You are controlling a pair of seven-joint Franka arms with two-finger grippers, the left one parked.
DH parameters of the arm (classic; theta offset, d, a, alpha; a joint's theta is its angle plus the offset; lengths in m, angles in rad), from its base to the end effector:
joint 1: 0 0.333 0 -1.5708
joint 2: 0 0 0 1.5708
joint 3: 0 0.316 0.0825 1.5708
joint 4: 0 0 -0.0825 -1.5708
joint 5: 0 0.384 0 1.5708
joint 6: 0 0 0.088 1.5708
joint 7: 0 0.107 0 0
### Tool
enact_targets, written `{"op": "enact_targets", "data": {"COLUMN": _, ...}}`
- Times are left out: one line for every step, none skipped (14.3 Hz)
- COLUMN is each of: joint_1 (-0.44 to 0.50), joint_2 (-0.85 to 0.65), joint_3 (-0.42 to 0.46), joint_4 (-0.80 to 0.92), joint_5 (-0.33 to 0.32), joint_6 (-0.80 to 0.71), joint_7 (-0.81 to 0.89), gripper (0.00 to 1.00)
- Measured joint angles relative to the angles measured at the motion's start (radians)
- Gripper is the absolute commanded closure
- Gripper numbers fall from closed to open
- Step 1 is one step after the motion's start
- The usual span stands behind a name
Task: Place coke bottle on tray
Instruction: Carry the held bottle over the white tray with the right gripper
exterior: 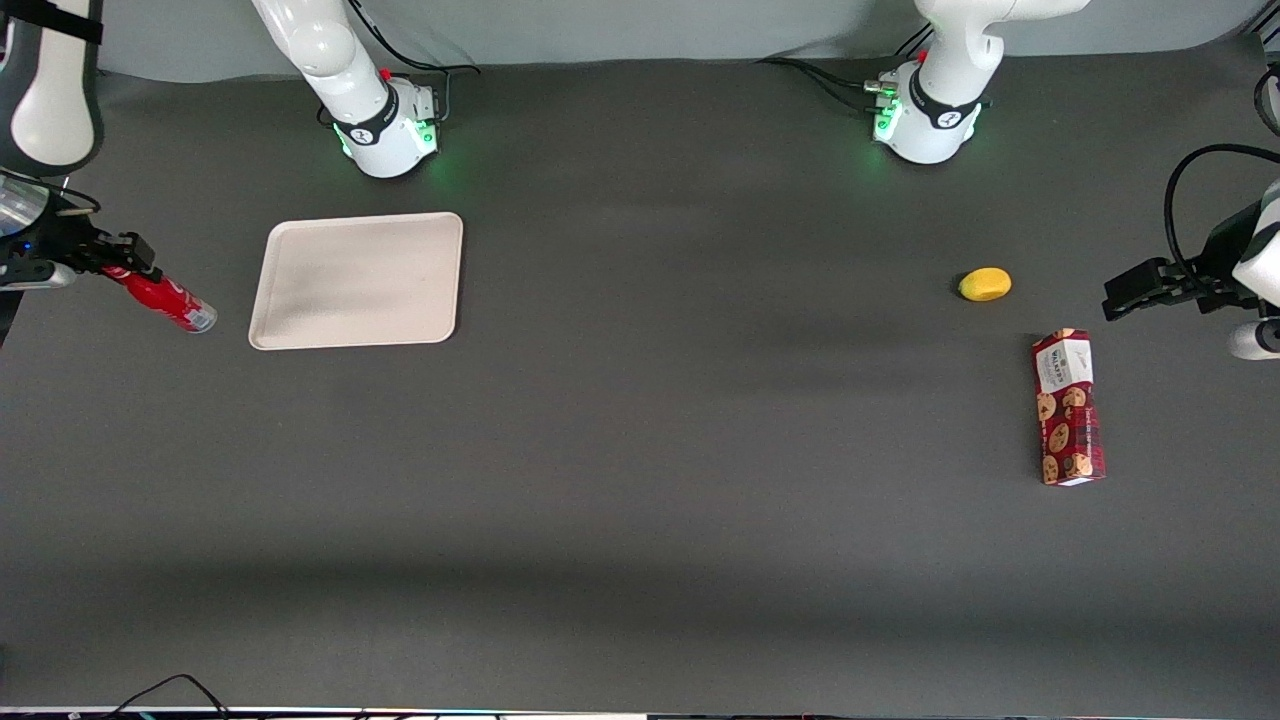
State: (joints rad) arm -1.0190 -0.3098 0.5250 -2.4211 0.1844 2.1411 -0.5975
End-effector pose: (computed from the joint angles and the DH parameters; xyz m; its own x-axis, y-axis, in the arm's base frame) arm 0.4004 -0.2040 0.4087 0.9998 -0.0181 -0.0010 -0.0181 -0.9998 -0.0023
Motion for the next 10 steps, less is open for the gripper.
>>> {"op": "enact_targets", "data": {"joint_1": 0.0, "joint_2": -0.007, "joint_3": 0.001, "joint_4": -0.038, "joint_5": 0.005, "joint_6": 0.029, "joint_7": 0.0, "gripper": 1.0}}
{"op": "enact_targets", "data": {"joint_1": 0.0, "joint_2": -0.011, "joint_3": 0.003, "joint_4": -0.067, "joint_5": 0.007, "joint_6": 0.047, "joint_7": 0.0, "gripper": 1.0}}
{"op": "enact_targets", "data": {"joint_1": 0.0, "joint_2": -0.014, "joint_3": 0.006, "joint_4": -0.088, "joint_5": 0.008, "joint_6": 0.058, "joint_7": 0.002, "gripper": 1.0}}
{"op": "enact_targets", "data": {"joint_1": 0.0, "joint_2": -0.016, "joint_3": 0.013, "joint_4": -0.101, "joint_5": 0.009, "joint_6": 0.062, "joint_7": 0.005, "gripper": 1.0}}
{"op": "enact_targets", "data": {"joint_1": 0.0, "joint_2": -0.017, "joint_3": 0.029, "joint_4": -0.111, "joint_5": 0.011, "joint_6": 0.069, "joint_7": 0.01, "gripper": 1.0}}
{"op": "enact_targets", "data": {"joint_1": 0.0, "joint_2": -0.017, "joint_3": 0.051, "joint_4": -0.124, "joint_5": 0.013, "joint_6": 0.082, "joint_7": 0.019, "gripper": 1.0}}
{"op": "enact_targets", "data": {"joint_1": 0.001, "joint_2": -0.017, "joint_3": 0.071, "joint_4": -0.14, "joint_5": 0.016, "joint_6": 0.096, "joint_7": 0.029, "gripper": 1.0}}
{"op": "enact_targets", "data": {"joint_1": 0.001, "joint_2": -0.017, "joint_3": 0.082, "joint_4": -0.155, "joint_5": 0.024, "joint_6": 0.105, "joint_7": 0.035, "gripper": 1.0}}
{"op": "enact_targets", "data": {"joint_1": 0.001, "joint_2": -0.017, "joint_3": 0.086, "joint_4": -0.169, "joint_5": 0.034, "joint_6": 0.112, "joint_7": 0.035, "gripper": 1.0}}
{"op": "enact_targets", "data": {"joint_1": 0.001, "joint_2": -0.017, "joint_3": 0.086, "joint_4": -0.178, "joint_5": 0.039, "joint_6": 0.12, "joint_7": 0.035, "gripper": 1.0}}
